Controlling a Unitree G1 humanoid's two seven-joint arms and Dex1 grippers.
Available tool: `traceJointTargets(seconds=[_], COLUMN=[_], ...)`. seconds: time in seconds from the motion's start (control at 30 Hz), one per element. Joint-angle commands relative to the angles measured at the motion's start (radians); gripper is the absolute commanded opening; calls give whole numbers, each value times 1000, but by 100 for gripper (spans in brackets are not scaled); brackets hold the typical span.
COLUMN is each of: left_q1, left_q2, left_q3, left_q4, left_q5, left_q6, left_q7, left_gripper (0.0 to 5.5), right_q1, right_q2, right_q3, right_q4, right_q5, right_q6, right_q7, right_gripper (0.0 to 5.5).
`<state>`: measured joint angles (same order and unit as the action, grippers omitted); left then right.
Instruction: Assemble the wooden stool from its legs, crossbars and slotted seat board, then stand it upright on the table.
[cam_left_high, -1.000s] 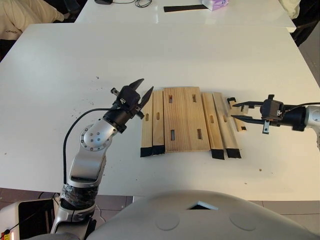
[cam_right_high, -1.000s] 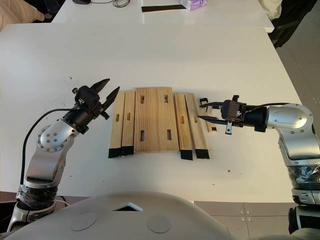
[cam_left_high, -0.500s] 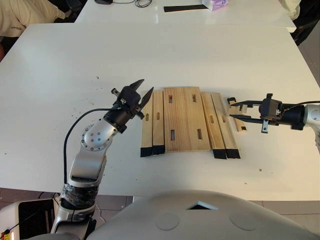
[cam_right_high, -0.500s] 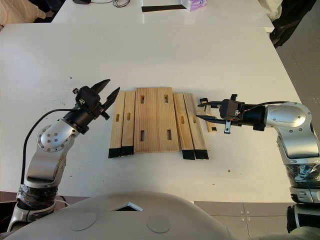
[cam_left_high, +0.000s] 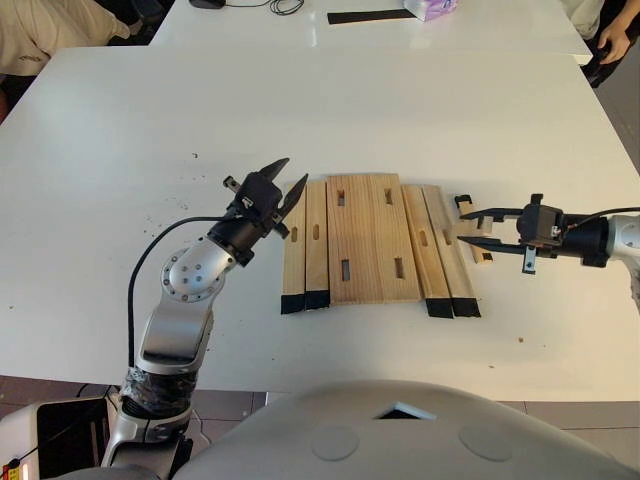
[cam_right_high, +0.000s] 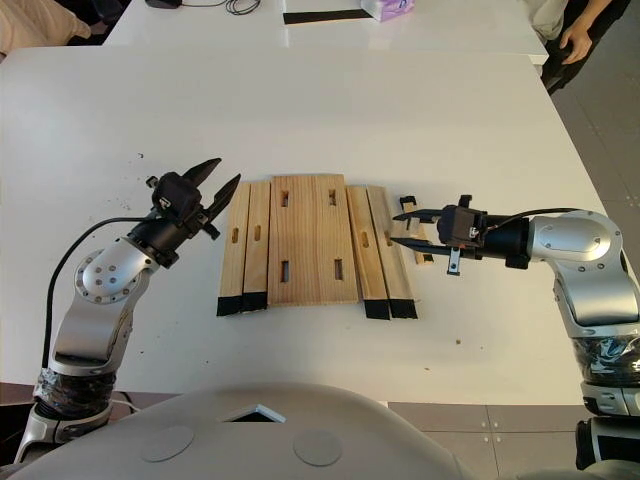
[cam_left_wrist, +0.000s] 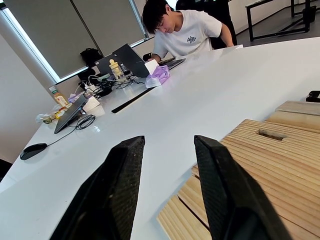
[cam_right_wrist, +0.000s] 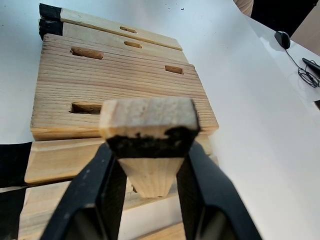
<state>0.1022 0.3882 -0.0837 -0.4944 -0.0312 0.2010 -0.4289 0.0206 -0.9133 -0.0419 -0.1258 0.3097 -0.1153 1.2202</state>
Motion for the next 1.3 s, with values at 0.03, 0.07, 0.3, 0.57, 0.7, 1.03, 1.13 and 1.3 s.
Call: traceJointTargets(seconds=[0.03, 0.07, 0.3, 0.57, 0.7, 1.03, 1.13, 1.3], left_q1=[-6, -6, 1, 0, 0, -26, -36, -32], left_q2=[4, 4, 2, 0, 2, 7, 10, 12], left_q3=[-7, -8, -8, -12, -14, -31, -37, -37], left_q4=[4, 3, -5, -6, -6, 10, 16, 20], left_q5=[13, 13, 15, 17, 16, 10, 8, 8], left_q6=[-3, -2, 1, 4, 4, 4, 3, 2], left_q7=[2, 2, 0, 0, -3, -23, -34, -46], left_gripper=[184, 184, 184, 184, 184, 184, 184, 184], right_q1=[-3, 3, 27, 36, 40, -177, -229, -257], right_q2=[-10, -11, -18, -27, -40, -2, 18, 47], right_q3=[-2, -4, -5, 1, 12, 143, 181, 218], right_q4=[-5, -6, -19, -20, -6, 265, 345, 441], right_q5=[0, 0, 20, 24, 30, -16, -43, -45], right_q6=[7, 7, 45, 57, 80, 179, 168, 204], right_q7=[10, 12, 27, 49, 70, 138, 149, 162], right_gripper=[131, 131, 131, 131, 131, 131, 131, 131])
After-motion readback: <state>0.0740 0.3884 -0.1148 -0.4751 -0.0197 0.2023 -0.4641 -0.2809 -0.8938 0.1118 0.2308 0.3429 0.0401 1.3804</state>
